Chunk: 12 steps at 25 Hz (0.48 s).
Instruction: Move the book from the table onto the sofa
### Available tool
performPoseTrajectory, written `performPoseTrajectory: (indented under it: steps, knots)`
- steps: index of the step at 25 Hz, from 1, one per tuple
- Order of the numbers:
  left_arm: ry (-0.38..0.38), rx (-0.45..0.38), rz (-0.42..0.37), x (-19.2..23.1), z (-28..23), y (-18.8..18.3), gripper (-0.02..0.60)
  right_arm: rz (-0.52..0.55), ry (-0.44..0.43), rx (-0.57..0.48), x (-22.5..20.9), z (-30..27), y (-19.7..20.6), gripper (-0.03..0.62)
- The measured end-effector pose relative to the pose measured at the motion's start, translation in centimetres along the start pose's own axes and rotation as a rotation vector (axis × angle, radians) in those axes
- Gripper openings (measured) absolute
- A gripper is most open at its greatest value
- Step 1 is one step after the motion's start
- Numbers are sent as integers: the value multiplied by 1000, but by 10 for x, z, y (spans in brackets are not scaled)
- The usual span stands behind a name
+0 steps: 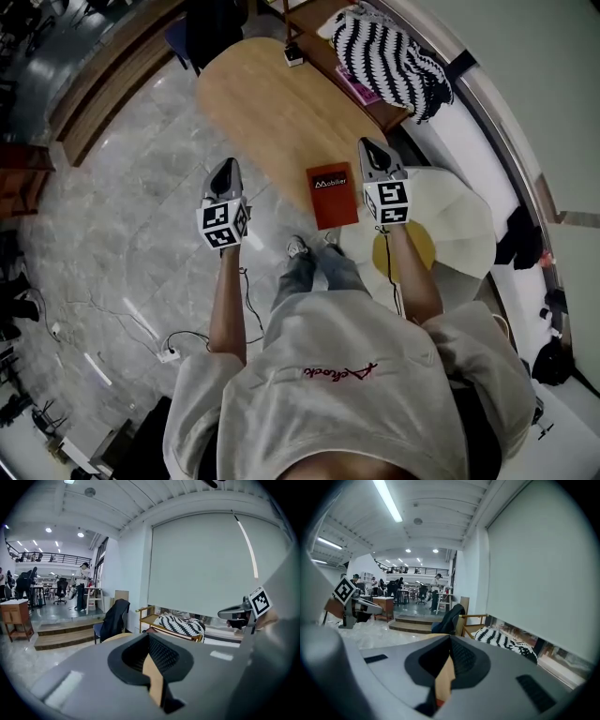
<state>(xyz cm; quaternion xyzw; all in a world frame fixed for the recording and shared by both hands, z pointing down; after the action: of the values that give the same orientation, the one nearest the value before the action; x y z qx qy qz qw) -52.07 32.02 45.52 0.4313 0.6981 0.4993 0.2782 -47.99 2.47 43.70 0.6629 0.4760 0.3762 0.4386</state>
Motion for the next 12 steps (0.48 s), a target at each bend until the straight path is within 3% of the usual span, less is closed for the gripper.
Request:
performPoseTrajectory:
  steps: [12]
  knots:
    - [-26,84,17,-17,-12,41,9,-28,-34,65,-20,-9,49,9]
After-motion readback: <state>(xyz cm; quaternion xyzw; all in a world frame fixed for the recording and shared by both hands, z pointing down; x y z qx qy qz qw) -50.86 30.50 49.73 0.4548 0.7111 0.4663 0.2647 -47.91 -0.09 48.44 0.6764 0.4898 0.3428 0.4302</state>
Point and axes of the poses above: the fingertips, and each gripper's own axes: z backward along the fingers, x to its left, y out of its underside, the point moved 1 cm from there along z, backward along the fingers, and after that the axes turned 2 degrees about -z, right-handed, at the moved point
